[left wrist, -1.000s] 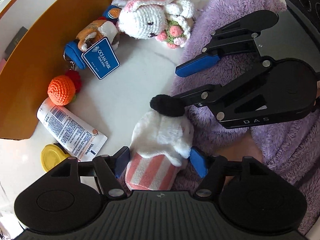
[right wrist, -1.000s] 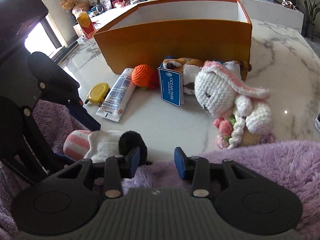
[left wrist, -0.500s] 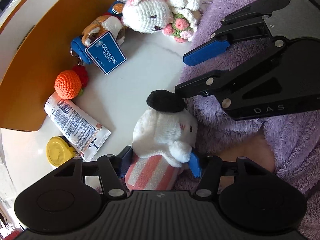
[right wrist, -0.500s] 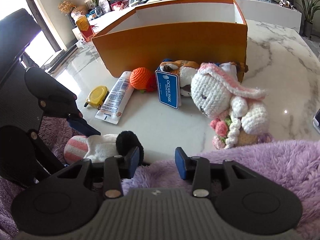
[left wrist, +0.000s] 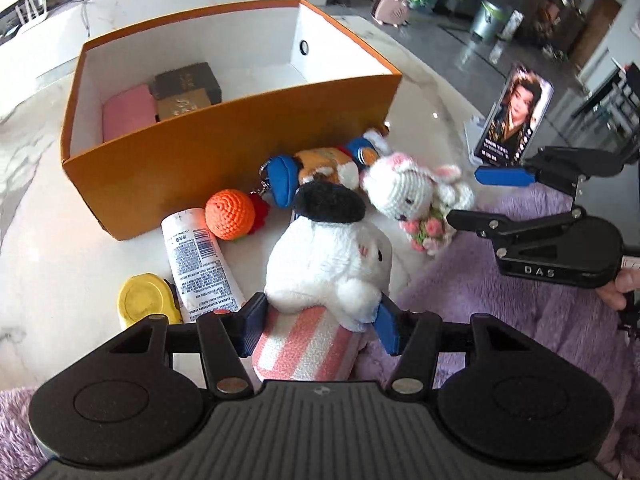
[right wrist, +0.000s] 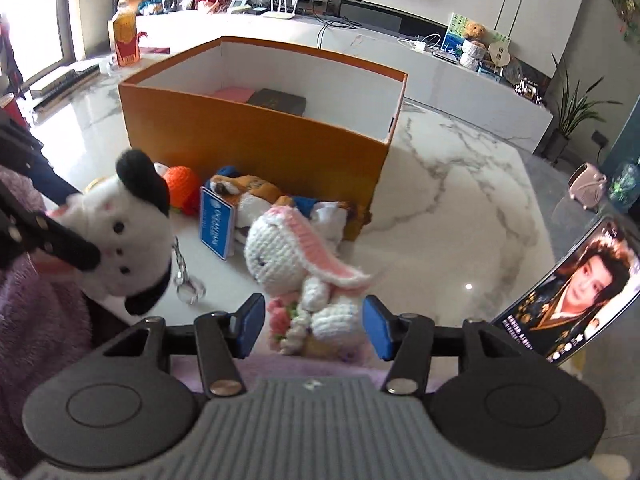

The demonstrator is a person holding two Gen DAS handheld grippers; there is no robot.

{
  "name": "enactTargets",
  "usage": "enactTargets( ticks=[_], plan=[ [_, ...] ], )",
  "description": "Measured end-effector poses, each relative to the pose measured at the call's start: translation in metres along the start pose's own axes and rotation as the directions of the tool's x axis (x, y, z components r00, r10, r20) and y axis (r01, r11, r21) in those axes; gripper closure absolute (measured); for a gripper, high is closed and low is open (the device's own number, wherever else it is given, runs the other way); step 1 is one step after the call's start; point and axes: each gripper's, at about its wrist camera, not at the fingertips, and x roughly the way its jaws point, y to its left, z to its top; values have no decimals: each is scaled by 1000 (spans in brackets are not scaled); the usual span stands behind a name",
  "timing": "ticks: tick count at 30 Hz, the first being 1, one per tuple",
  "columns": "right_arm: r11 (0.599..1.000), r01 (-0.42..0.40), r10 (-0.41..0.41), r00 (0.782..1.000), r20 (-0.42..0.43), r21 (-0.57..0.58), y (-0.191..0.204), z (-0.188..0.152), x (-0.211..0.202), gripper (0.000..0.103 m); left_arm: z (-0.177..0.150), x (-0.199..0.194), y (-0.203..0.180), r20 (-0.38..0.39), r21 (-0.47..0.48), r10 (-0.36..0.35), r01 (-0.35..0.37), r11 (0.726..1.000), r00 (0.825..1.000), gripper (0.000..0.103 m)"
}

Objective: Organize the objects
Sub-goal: 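Grasp the white dog plush in striped cup with the left tool while the right tool approaches the bunny, then grasp the white-pink bunny with the right tool while the left tool lifts the dog plush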

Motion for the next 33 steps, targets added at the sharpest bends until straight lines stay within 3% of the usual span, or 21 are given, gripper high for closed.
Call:
enactTargets(
  ticks=[3,9,15,22,24,33],
  plan=[
    [995,28,-31,999,-26,-100,-2,6,13,34,10,1,5,58,-73,-17,21,997,998,38],
    [986,-31,17,996,-89,-162,-11,16,37,29,16,-2,5,113,-153,-17,34,988,993,38],
    [985,-162,154,979,-130,-55,-25,17,55,24,15,-1,3,116,-155,-14,33,987,993,38],
    [955,-276,290,944,-160,105,-44,12,65,34,12,3,1,113,-177,-28,47,983,993,38],
    [946,-299,316,936,-156,122,-42,12,65,44,10,1,1,117,-185,-28,50,982,993,38],
    [956,-250,269,955,-122,152,-35,6,42,52,3,-17,4,165,-215,-18,54,975,986,38]
  ],
)
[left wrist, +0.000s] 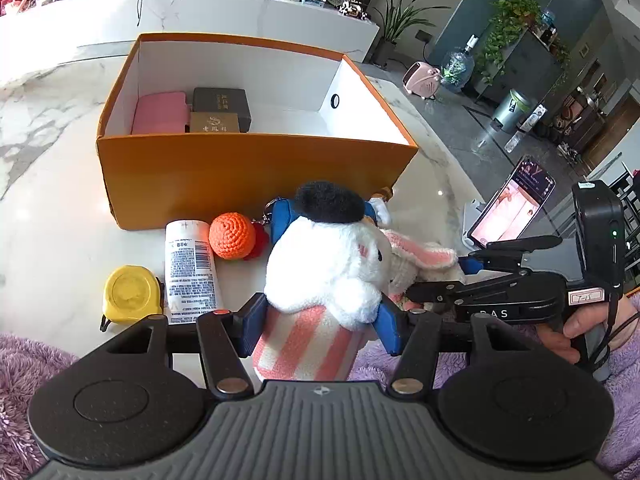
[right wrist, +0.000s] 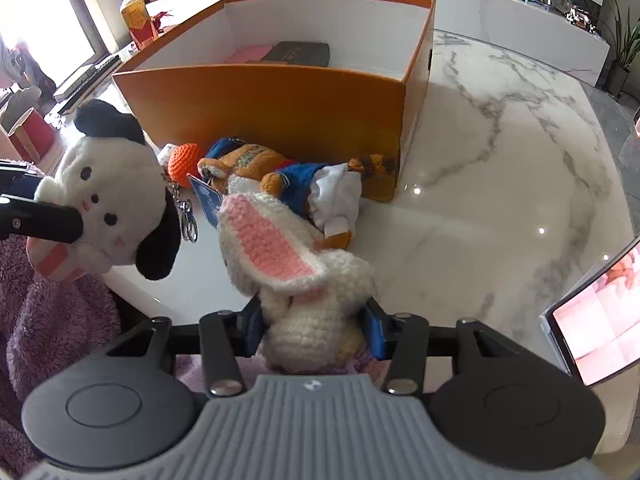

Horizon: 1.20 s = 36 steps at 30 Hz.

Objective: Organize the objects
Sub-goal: 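Grasp the white-pink bunny with the right tool while the left tool lifts the dog plush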

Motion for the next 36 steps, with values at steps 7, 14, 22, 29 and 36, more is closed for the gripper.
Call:
enactTargets(
  ticks=[7,14,22,29,36],
  plan=[
    [992,14,-24,997,78,122,8,-5,-30,54,7,-20,3,72,-18,-3,4,1000,997,38],
    [946,-92,27,977,209,311,1,15,-73,54,28,-32,6,143,-45,-2,8,999,990,38],
    [854,-198,40,947,318,481,-13,73,-90,54,86,-20,7,229,-56,40,-28,998,973,38],
    [806,-192,13,952,306,560,-32,133,-62,54,129,18,4,289,-56,100,-88,995,952,38],
    [768,-108,-33,978,208,631,-54,175,-11,54,155,74,26,199,-136,147,-121,983,969,38]
  ],
)
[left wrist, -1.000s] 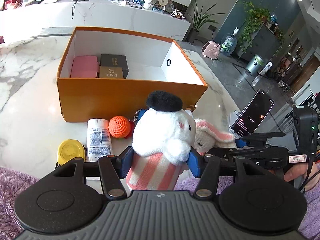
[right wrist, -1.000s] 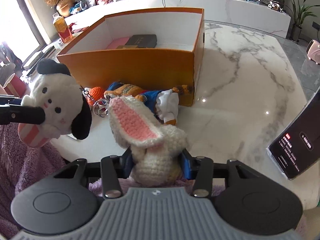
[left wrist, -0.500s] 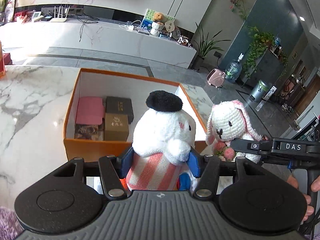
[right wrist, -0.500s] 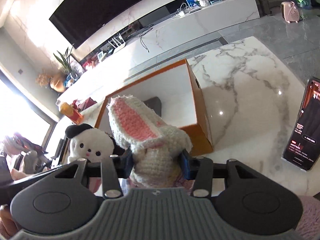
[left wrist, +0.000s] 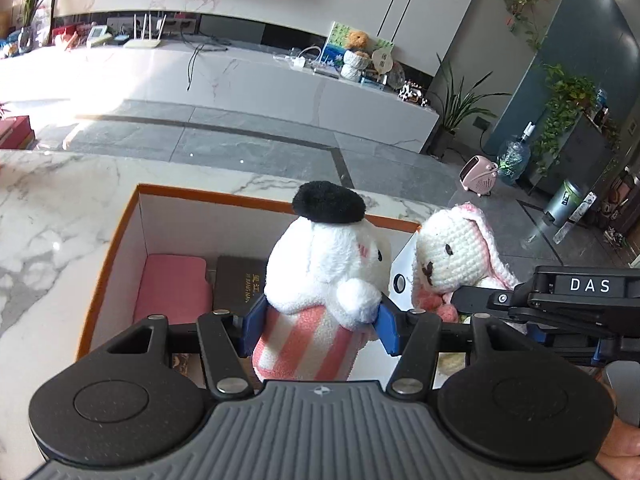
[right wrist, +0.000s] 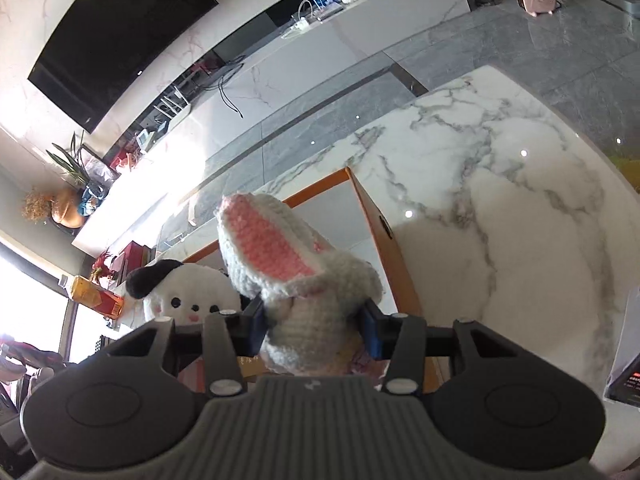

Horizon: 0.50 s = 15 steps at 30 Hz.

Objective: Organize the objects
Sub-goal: 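Grasp the white-pink bunny with the right tool while the left tool lifts the dog plush, then lower the dog plush and bunny into the orange box and open both tools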

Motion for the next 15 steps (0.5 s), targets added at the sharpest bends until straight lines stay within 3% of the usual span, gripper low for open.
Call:
enactTargets(
  ticks=[9,15],
  plan=[
    [996,86,-81,988,-129,28,10,19,55,54,5,52,18,-98,-125,-44,31,992,994,38],
    [987,160,-159,973,-167,-5,10,33,74,53,8,75,35,-187,-199,-108,70,978,976,36]
  ],
)
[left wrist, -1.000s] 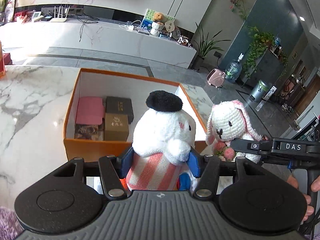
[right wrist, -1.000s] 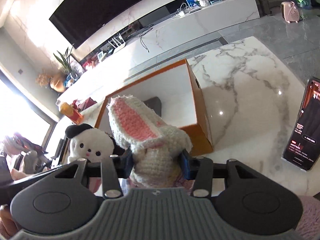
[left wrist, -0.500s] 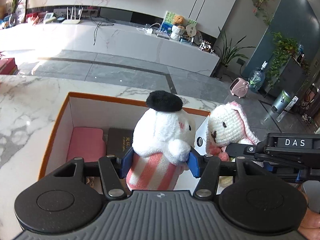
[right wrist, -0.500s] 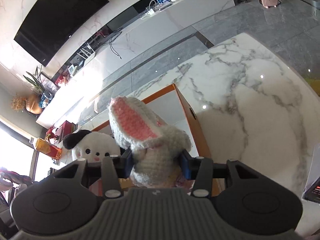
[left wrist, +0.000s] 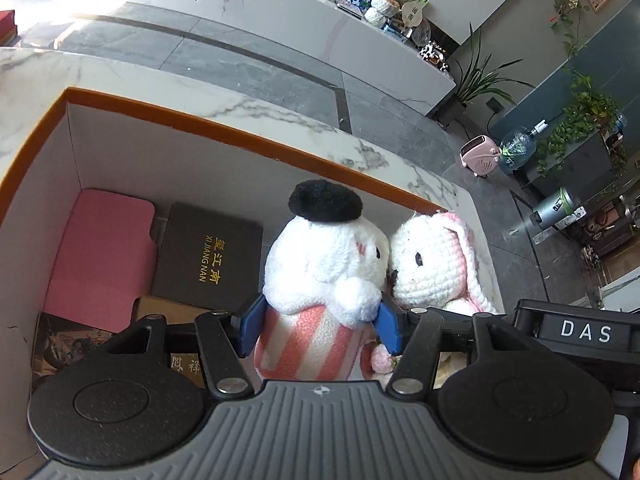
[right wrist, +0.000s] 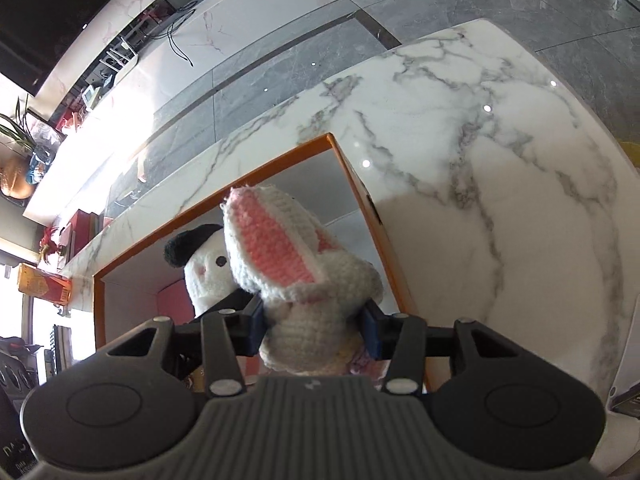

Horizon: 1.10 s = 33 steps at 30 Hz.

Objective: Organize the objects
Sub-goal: 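Lower the dog plush and bunny into the orange box and open both tools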

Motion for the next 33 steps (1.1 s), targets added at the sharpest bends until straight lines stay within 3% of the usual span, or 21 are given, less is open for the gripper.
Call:
enactTargets(
  ticks=[7,15,21,23,25,29,33],
  plan=[
    [999,36,-36,999,-16,-14,6,9,14,52,7,15,19,-49,-106,-21,15,994,999,36],
    [997,37,-37,999,1,-67,12,11,19,47,11,17,29,-68,-128,-38,29,991,997,33],
    [990,21,-21,1000,1,-136,18,12,14,40,13,4,28,-57,-95,-47,41,995,997,33],
    [982,36,-32,999,25,-183,22,12,8,32,15,-1,26,-57,-75,-63,58,996,996,33],
    [967,63,-52,997,53,-249,28,11,1,31,16,-6,23,-64,-41,-75,73,997,995,38],
    [924,81,-65,996,56,-374,37,6,-8,45,16,-13,11,-69,55,-55,59,997,996,53],
    [807,140,-122,990,71,-574,54,-7,-6,70,8,-13,0,-72,155,-12,23,988,997,66]
  ],
)
